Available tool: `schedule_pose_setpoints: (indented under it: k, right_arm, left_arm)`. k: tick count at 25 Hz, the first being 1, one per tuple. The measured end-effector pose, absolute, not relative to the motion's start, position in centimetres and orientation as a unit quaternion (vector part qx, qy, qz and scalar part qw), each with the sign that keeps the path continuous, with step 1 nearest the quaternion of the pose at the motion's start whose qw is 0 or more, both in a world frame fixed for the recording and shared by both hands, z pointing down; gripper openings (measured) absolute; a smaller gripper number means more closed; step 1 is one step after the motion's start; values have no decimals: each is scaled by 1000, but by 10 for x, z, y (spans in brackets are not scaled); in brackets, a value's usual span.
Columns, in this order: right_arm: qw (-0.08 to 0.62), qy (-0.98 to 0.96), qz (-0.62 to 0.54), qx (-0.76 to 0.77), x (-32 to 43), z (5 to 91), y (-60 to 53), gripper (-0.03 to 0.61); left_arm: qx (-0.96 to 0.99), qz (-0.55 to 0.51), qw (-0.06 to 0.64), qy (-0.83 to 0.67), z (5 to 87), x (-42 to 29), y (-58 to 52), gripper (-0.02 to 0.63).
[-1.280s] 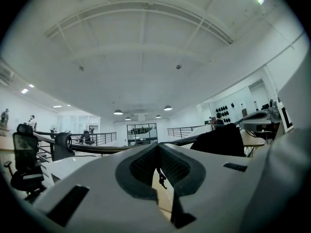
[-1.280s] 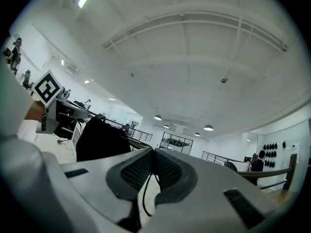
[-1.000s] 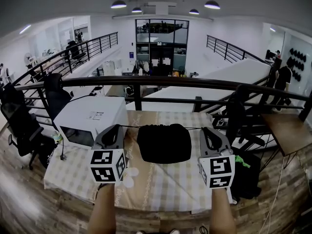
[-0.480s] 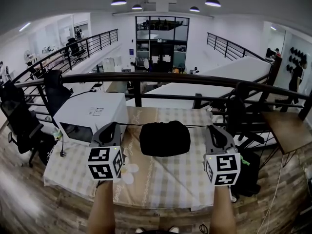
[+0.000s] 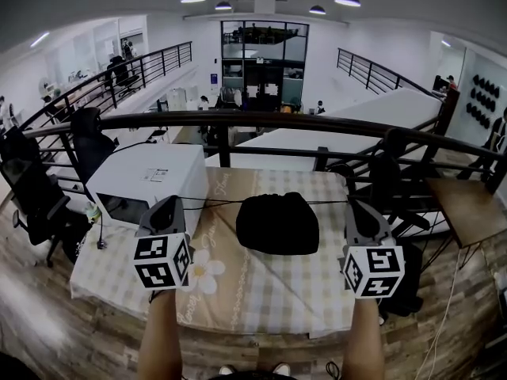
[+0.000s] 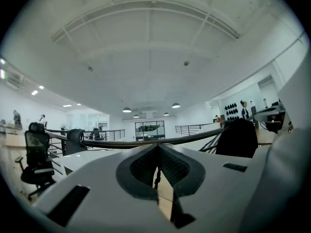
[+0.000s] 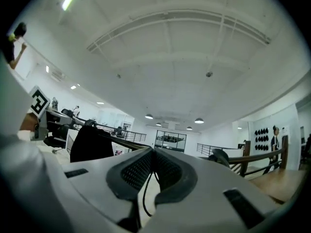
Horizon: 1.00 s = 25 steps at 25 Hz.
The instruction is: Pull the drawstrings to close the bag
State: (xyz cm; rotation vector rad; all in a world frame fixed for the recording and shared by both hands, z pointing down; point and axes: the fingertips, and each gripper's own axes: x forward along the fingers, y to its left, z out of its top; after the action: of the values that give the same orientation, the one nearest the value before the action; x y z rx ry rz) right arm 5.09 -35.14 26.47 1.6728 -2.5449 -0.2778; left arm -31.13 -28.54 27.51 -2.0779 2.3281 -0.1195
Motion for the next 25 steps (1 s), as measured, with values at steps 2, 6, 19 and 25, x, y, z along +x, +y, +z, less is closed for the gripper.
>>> schedule_pose_setpoints:
  k: [2, 6, 19, 25]
  right_arm:
    - [46, -831, -94, 547, 51, 267, -351, 31]
    - [45, -831, -90, 547, 55, 266, -351, 31]
    - [24, -837, -50, 545, 58, 275, -351, 31]
    - [21, -836, -51, 546, 58, 275, -350, 31]
  left_arm:
    - [-662, -32, 4, 749, 278, -315, -284, 26]
    - [-649, -29, 2, 760, 279, -323, -280, 26]
    - [-646, -45, -8, 762, 296, -330, -280, 26]
    - [-647, -51, -12, 761, 300, -329, -280, 26]
